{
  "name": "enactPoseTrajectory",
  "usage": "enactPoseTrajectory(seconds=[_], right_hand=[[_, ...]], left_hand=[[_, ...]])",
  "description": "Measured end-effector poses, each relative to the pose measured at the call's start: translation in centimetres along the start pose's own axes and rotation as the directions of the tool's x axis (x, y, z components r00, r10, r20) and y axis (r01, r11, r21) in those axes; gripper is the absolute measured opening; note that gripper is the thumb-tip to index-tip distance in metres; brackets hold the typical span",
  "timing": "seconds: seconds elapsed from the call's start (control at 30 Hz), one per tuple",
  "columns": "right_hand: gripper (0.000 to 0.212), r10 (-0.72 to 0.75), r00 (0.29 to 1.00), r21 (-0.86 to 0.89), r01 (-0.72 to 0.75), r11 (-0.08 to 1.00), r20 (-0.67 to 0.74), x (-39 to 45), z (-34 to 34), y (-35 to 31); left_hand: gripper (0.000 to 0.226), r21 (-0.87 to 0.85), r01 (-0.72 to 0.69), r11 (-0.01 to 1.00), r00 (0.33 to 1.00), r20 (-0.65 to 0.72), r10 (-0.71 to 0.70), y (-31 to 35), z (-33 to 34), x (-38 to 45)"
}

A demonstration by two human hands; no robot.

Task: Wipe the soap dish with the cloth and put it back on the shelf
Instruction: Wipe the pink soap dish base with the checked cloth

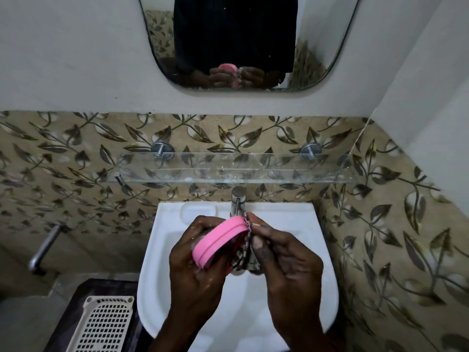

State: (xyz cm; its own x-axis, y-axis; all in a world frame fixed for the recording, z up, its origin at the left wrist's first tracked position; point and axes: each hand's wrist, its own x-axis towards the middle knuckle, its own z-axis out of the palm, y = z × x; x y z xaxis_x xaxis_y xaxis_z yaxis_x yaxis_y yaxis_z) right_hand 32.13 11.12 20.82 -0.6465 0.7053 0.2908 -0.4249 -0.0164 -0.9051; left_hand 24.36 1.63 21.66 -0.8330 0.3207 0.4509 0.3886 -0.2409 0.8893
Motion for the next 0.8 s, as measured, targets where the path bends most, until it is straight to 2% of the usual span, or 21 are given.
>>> enactPoseTrajectory(seconds=[0.1, 0.17, 0.23, 0.3, 0.33, 0.4, 0.43, 0.5, 0.57, 0.63, 0.67, 0.73, 0.8], right_hand=[[0.031, 0.236, 0.972, 0.146, -0.233, 0.961, -0.007, 0.2, -0.6, 1.2], [0.027, 0.329, 0.944, 0.233, -0.319, 0.919, -0.005, 0.4, -0.6, 1.9], [0.022, 0.354, 0.935, 0.257, -0.341, 0.904, -0.003, 0.9, -0.5, 2.2], [0.02, 0.246, 0.969, 0.144, -0.245, 0.959, 0.009, 1.5, -1.1, 2.1], [0.02, 0.156, 0.987, 0.026, -0.157, 0.987, 0.044, 2.0, -1.6, 1.7], [0.02, 0.019, 0.983, -0.198, 0.018, 0.98, 0.184, 3.2, -2.8, 0.7], [0.021, 0.006, 0.965, -0.261, 0.065, 0.963, 0.264, 3.7, -3.3, 0.1], [0.027, 0.022, 0.915, -0.36, 0.136, 0.923, 0.403, 4.8, -3.9, -0.9], [0.032, 0.036, 0.863, -0.415, 0.206, 0.886, 0.504, 5.7, -4.4, -1.6], [0.037, 0.058, 0.836, -0.435, 0.224, 0.872, 0.546, 6.2, -4.9, -2.2], [0.039, 0.063, 0.829, -0.434, 0.225, 0.872, 0.556, 6.4, -5.1, -2.4], [0.044, 0.059, 0.834, -0.397, 0.198, 0.896, 0.548, 6.5, -5.3, -2.4], [0.044, 0.005, 0.854, -0.357, 0.212, 0.91, 0.52, 6.7, -5.2, -2.3]], left_hand=[[0.041, -0.052, 0.089, 0.995, 0.993, -0.073, -0.093, 0.6, 0.4, 0.0], [0.026, -0.032, 0.118, 0.993, 0.987, -0.104, -0.12, 0.8, 0.8, -0.3], [0.015, -0.02, 0.253, 0.967, 0.947, -0.201, -0.252, 0.5, 1.2, -0.6], [0.014, -0.065, 0.353, 0.933, 0.893, -0.275, -0.357, 0.0, 0.7, -0.5], [0.025, -0.055, 0.341, 0.938, 0.9, -0.269, -0.343, -0.4, 0.3, -0.4], [0.056, -0.064, 0.343, 0.937, 0.929, -0.127, -0.348, -1.3, -1.0, -0.5], [0.06, -0.041, 0.378, 0.925, 0.923, -0.055, -0.38, -1.4, -1.5, -0.5], [0.044, 0.104, 0.408, 0.907, 0.907, 0.063, -0.416, -1.9, -2.1, -0.7], [0.028, 0.171, 0.422, 0.891, 0.881, 0.154, -0.447, -1.9, -2.4, -0.7], [0.028, 0.155, 0.432, 0.889, 0.852, 0.254, -0.458, -1.4, -2.5, -0.6], [0.034, 0.147, 0.433, 0.889, 0.852, 0.253, -0.458, -1.2, -2.4, -0.6], [0.041, 0.132, 0.434, 0.891, 0.879, 0.158, -0.451, -1.0, -1.9, -0.4], [0.035, 0.099, 0.434, 0.895, 0.892, 0.091, -0.443, -0.8, -1.3, -0.3]])
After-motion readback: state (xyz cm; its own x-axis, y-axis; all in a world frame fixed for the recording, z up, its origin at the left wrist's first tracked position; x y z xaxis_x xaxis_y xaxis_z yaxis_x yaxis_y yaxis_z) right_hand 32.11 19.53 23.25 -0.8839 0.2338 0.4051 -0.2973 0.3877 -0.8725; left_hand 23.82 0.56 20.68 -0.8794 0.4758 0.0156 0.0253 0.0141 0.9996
